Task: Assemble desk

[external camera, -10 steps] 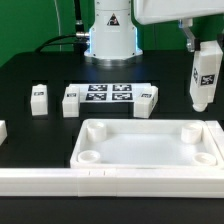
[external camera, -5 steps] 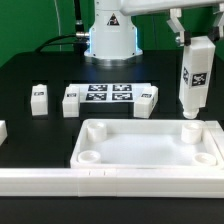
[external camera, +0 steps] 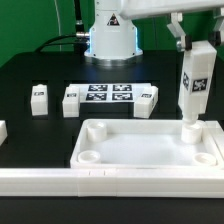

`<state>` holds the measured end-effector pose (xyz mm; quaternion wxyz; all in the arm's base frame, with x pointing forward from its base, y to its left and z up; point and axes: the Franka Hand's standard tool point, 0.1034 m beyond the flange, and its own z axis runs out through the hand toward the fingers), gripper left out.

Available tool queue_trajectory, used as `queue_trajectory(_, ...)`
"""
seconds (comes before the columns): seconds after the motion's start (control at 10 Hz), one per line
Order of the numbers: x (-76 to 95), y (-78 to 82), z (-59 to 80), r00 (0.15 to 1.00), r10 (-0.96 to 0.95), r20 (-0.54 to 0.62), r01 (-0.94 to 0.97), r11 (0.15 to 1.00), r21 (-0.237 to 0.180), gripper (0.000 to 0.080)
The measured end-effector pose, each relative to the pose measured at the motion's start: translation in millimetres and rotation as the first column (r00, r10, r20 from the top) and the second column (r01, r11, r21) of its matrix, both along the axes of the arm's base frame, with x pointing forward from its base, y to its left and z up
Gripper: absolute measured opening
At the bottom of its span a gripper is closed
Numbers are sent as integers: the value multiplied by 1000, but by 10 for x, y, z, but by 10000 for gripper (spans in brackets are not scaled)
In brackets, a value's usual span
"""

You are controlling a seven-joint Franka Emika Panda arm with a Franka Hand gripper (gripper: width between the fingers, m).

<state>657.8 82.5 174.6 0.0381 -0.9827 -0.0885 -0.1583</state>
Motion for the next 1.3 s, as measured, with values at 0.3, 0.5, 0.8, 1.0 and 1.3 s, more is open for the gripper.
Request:
queue_trajectory(0.3, 141, 20, -35, 1000, 12, 23, -12, 1000, 0, 284)
queue_trajectory(0.5, 147, 16, -51, 999, 10, 40, -10, 1000, 0, 284)
queue_trajectory(0.8, 189, 29, -109, 995, 9, 97, -9, 1000, -1, 284)
queue_trajectory(1.0, 192, 29, -144, 996, 8, 90, -8, 1000, 0, 284)
queue_trajectory(1.3, 152, 52, -220, 997, 12, 82, -12, 1000, -1, 284)
